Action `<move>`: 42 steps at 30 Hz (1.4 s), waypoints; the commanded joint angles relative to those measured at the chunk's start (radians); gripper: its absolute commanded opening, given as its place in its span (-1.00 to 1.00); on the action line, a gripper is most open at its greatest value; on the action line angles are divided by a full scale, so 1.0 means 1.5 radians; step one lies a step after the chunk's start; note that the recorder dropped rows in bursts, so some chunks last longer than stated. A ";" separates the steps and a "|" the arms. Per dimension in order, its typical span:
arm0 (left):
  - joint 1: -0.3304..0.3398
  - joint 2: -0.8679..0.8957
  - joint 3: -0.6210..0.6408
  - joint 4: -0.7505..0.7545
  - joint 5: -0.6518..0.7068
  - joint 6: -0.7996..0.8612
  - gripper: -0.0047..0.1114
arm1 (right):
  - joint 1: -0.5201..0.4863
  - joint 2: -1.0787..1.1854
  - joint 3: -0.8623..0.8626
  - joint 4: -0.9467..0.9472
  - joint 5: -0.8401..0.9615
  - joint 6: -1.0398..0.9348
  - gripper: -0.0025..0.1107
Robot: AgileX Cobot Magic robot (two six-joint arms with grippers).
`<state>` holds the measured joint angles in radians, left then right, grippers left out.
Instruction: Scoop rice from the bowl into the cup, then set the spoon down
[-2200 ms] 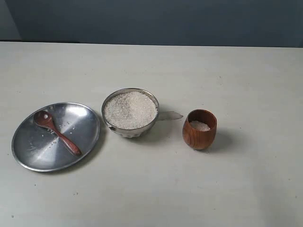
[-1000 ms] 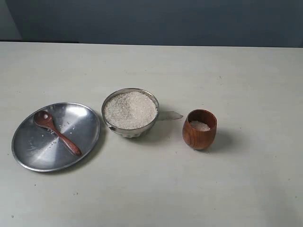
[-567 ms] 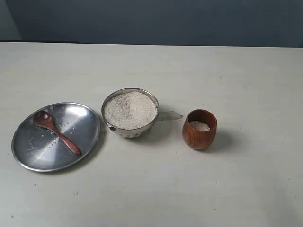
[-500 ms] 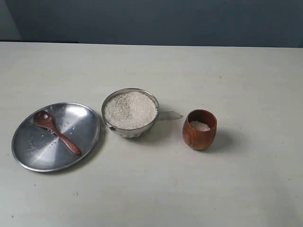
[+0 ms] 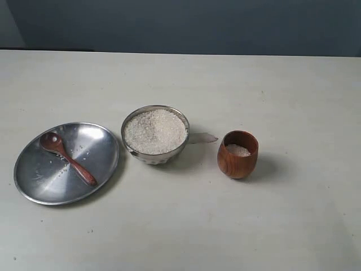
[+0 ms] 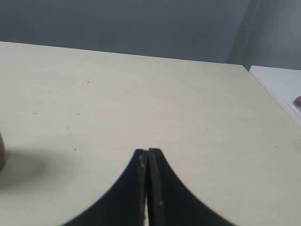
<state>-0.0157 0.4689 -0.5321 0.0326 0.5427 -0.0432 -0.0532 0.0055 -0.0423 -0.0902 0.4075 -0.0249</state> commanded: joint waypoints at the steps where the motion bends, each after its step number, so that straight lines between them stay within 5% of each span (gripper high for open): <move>1: -0.005 0.002 -0.003 0.005 -0.004 0.000 -0.91 | -0.003 -0.004 0.004 0.002 -0.004 0.001 -0.97; 42: -0.005 0.002 -0.003 0.005 -0.004 0.001 -0.91 | -0.003 -0.004 0.004 0.035 -0.010 0.001 -0.97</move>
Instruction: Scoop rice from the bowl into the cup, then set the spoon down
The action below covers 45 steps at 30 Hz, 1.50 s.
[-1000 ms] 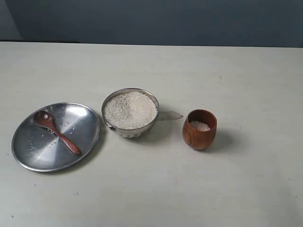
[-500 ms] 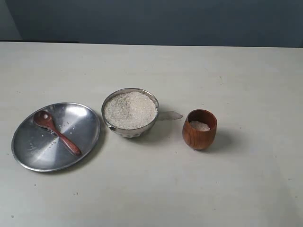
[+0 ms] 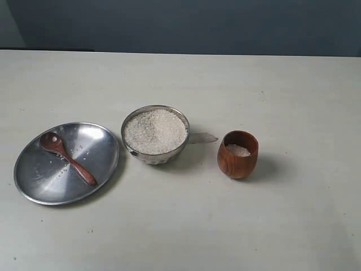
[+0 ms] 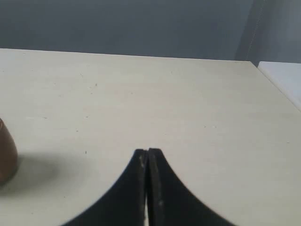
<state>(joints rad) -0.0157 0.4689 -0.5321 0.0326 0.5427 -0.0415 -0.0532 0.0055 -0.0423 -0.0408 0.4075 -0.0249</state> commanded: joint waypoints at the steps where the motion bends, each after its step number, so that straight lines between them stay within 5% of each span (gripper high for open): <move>1: -0.005 0.002 -0.003 0.005 -0.004 0.000 -0.91 | -0.003 -0.004 0.004 0.002 -0.010 0.001 -0.97; 14: -0.003 -0.177 0.011 0.092 -0.032 -0.002 -0.91 | -0.003 -0.004 0.004 0.002 -0.010 0.001 -0.97; 26: 0.018 -0.272 0.224 0.047 -0.200 -0.003 -0.91 | -0.003 -0.004 0.004 0.002 -0.010 0.001 -0.97; 45: 0.039 -0.313 0.343 0.004 -0.163 -0.003 -0.91 | -0.003 -0.004 0.004 0.003 -0.010 0.001 -0.97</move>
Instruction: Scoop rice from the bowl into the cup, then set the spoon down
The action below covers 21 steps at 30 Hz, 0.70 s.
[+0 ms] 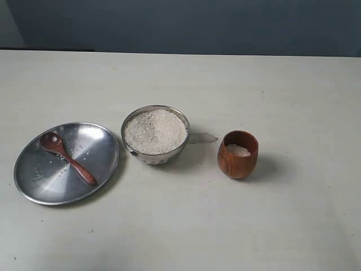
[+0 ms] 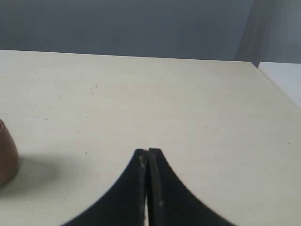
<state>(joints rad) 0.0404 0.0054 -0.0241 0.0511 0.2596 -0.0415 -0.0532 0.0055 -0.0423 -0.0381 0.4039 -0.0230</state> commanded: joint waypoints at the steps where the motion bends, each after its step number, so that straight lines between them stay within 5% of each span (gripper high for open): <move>1: 0.001 -0.004 0.005 -0.008 0.042 -0.003 -0.91 | -0.003 -0.004 0.004 0.001 -0.007 -0.001 -0.97; 21: 0.001 -0.004 0.011 -0.023 0.059 0.000 -0.91 | -0.003 -0.004 0.004 0.003 -0.007 -0.002 -0.97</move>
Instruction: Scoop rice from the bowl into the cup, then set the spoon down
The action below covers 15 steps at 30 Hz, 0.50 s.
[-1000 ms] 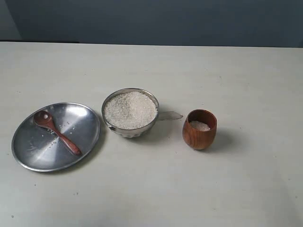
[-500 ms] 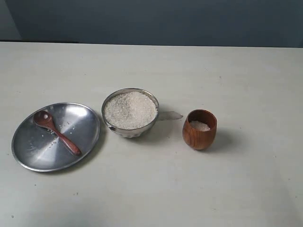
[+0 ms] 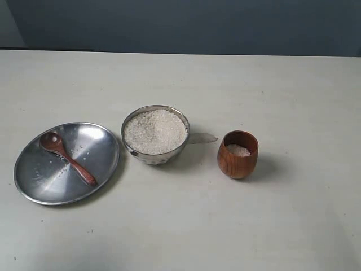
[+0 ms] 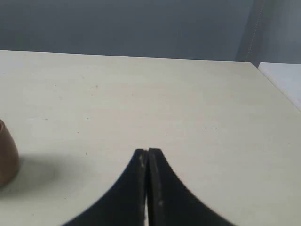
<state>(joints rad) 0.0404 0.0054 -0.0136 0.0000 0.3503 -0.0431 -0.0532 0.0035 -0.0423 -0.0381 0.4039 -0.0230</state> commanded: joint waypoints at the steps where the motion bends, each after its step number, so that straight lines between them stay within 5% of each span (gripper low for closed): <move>1: 0.001 -0.004 0.004 0.013 -0.003 0.001 -0.91 | -0.003 -0.002 0.004 0.003 -0.007 -0.002 -0.97; 15: 0.001 -0.004 0.004 0.004 -0.002 0.003 -0.91 | -0.003 -0.002 0.004 0.003 -0.007 -0.002 -0.97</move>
<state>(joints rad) 0.0404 0.0054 -0.0136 0.0151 0.3503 -0.0403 -0.0532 0.0035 -0.0423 -0.0339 0.4039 -0.0230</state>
